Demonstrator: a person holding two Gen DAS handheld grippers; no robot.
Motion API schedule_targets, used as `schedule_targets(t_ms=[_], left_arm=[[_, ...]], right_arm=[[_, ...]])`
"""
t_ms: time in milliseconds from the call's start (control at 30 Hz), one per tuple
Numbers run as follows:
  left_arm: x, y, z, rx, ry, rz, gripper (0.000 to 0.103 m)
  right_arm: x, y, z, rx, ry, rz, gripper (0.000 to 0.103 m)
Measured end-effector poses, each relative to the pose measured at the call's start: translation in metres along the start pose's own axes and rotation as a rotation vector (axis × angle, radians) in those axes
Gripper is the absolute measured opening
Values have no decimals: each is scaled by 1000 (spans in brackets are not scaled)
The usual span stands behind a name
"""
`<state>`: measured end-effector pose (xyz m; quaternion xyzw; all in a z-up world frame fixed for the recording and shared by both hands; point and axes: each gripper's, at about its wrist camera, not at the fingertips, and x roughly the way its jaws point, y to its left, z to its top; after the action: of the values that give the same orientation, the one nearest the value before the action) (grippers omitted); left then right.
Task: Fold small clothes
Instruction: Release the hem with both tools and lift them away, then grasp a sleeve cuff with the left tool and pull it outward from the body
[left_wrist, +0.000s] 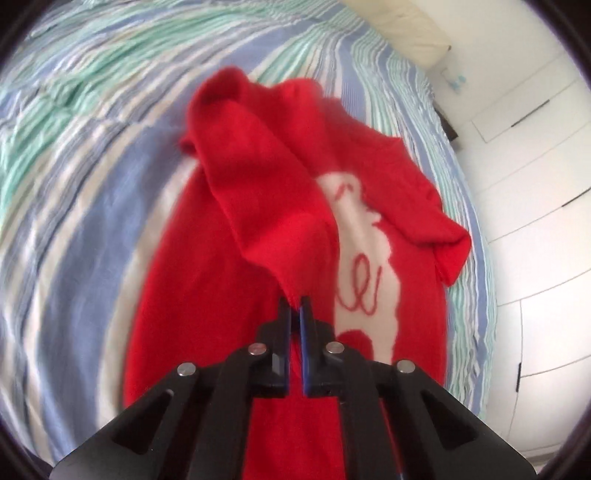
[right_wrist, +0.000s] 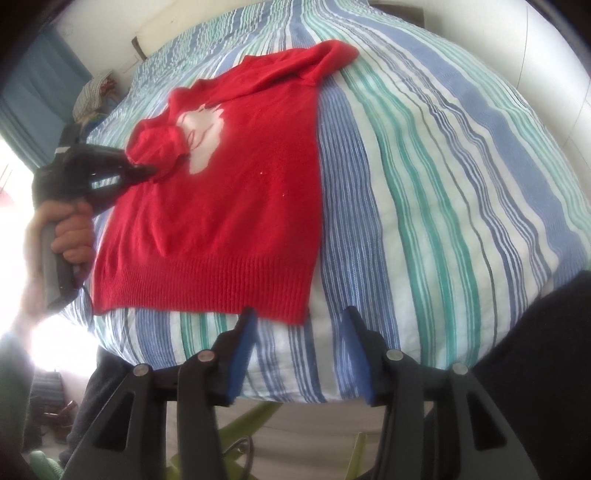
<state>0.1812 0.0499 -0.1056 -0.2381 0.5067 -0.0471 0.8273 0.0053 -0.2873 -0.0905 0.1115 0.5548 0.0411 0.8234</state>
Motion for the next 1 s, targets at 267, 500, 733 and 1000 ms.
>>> schedule_targets(t_ms=[267, 500, 733, 1000], left_arm=[[-70, 118, 74, 208, -78, 483, 6], [-50, 216, 62, -87, -60, 374, 64], [-42, 243, 48, -295, -97, 239, 66], [-33, 205, 77, -111, -84, 457, 6]], right_arm=[[-3, -2, 1, 25, -23, 4, 47], [2, 10, 0, -38, -6, -12, 47], [0, 3, 0, -7, -6, -27, 47], [5, 14, -2, -61, 5, -53, 47]])
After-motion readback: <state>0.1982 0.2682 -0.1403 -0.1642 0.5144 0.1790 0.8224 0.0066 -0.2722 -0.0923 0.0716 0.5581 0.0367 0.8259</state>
